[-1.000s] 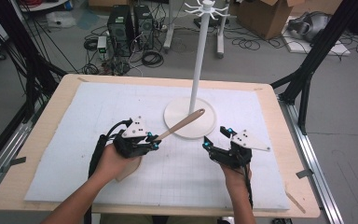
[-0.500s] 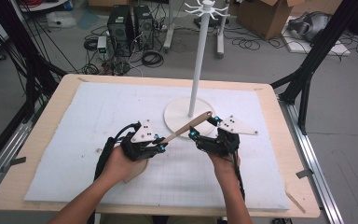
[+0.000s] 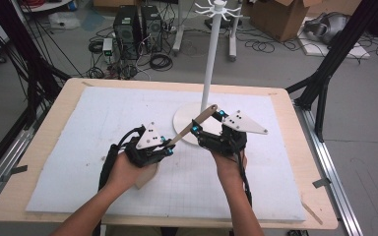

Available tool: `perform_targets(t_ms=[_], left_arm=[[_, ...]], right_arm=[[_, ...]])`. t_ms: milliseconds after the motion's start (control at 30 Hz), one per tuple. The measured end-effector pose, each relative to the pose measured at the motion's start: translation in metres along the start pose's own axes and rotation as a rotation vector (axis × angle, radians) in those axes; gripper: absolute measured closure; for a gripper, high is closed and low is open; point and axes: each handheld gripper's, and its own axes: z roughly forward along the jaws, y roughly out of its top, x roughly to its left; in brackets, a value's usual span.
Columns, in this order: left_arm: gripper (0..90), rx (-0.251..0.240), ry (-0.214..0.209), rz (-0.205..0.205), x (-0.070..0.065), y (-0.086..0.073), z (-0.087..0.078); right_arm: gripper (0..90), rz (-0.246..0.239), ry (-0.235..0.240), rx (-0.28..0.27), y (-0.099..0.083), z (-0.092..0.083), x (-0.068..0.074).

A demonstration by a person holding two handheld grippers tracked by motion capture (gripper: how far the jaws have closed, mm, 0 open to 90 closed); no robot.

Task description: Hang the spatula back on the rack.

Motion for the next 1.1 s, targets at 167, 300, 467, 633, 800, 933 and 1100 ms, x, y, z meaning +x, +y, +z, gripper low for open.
perform_targets(t_ms=[167,300,467,633,800,933,1100], left_arm=[[77.9,0.0,0.042,0.018,-0.002,0.001,0.0],[77.9,-0.013,0.048,0.019,-0.003,0.002,-0.002],[77.9,-0.03,0.051,0.027,-0.006,0.004,-0.004],[77.9,-0.061,0.058,0.029,-0.006,0.008,-0.009],[77.5,-0.08,0.051,0.006,-0.006,0.009,-0.011],[77.4,-0.096,0.042,0.0,-0.005,0.008,-0.012],[77.4,-0.152,-0.018,-0.031,-0.004,0.004,-0.015]], right_arm=[[33.6,-0.008,-0.004,-0.011,0.006,0.005,0.003],[44.7,-0.017,0.004,-0.024,0.01,0.006,0.007],[53.6,-0.019,0.042,-0.079,0.018,0.001,0.008],[58.3,-0.018,0.089,-0.097,0.032,-0.003,0.012],[61.3,-0.037,0.124,-0.103,0.043,-0.003,0.018],[64.9,-0.037,0.174,-0.107,0.049,-0.003,0.023],[68.6,-0.038,0.256,-0.089,0.058,-0.005,0.027]])
